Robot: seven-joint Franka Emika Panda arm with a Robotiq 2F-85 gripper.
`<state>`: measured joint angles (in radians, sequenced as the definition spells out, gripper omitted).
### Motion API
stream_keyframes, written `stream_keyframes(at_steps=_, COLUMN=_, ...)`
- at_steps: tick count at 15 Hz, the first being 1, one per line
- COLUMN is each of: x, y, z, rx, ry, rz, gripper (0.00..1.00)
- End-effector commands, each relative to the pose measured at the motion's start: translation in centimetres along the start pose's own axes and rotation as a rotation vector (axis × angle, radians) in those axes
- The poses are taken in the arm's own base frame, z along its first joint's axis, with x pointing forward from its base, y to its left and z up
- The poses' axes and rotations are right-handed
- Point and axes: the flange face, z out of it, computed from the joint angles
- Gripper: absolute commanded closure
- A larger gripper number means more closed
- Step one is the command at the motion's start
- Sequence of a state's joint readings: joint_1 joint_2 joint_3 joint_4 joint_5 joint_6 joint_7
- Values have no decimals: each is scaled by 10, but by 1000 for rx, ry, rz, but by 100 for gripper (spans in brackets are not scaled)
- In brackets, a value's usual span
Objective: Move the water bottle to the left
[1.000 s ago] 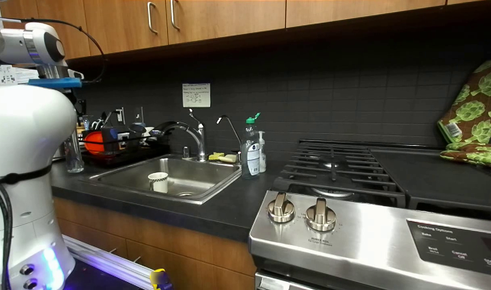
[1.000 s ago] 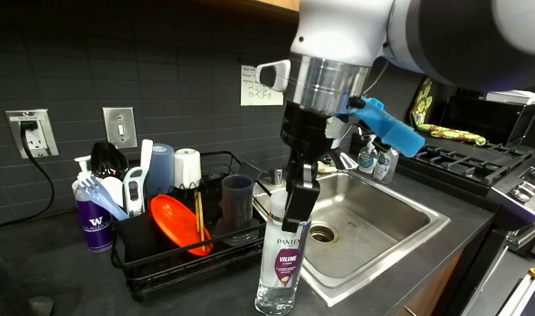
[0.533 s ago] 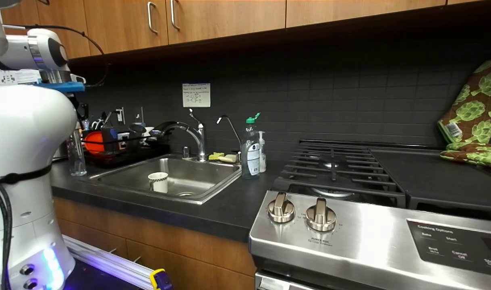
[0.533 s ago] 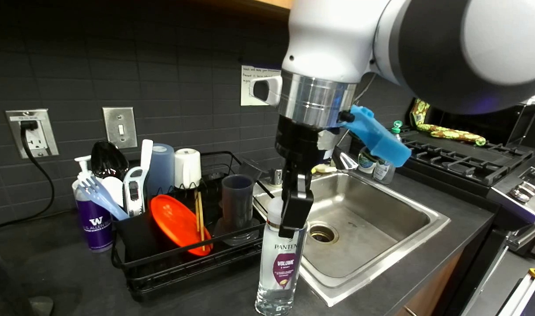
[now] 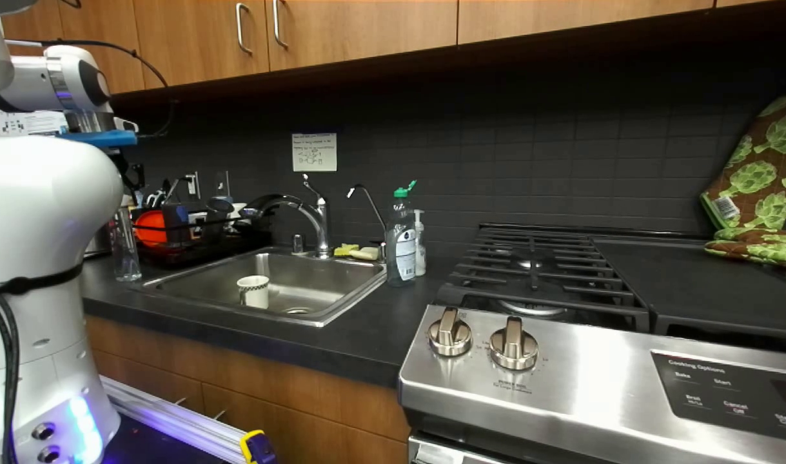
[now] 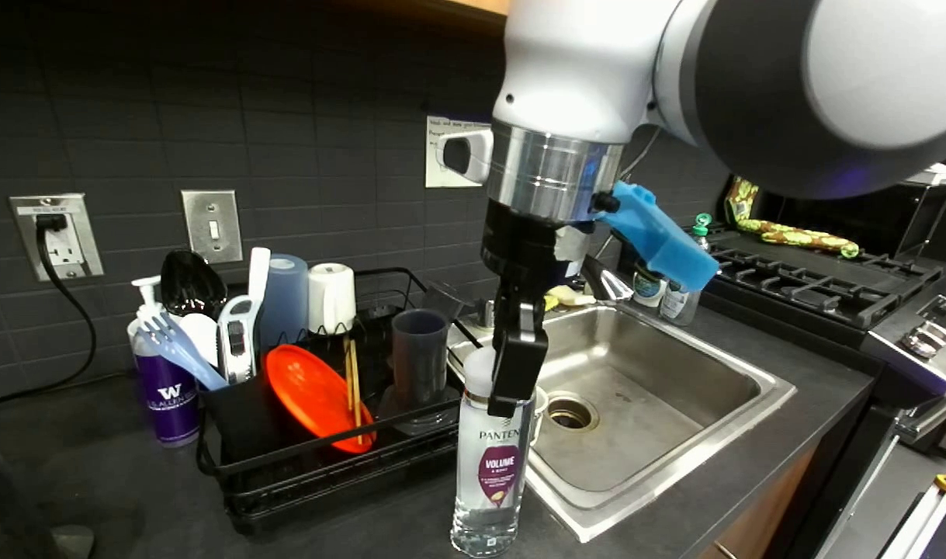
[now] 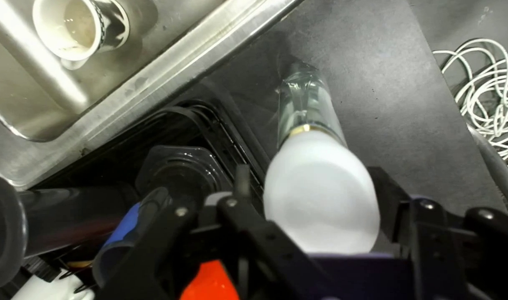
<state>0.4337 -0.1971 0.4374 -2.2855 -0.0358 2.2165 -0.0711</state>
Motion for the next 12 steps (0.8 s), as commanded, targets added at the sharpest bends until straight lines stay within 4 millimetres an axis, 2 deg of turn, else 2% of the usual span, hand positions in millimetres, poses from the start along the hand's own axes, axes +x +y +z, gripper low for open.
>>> stream_keyframes(at_steps=1, x=7, y=4, z=-10, rx=-19, ry=18, rz=15, gripper=2)
stream_keyframes(at_steps=12, x=9, y=8, z=-28, rx=-18, ry=24, rz=24, gripper=0)
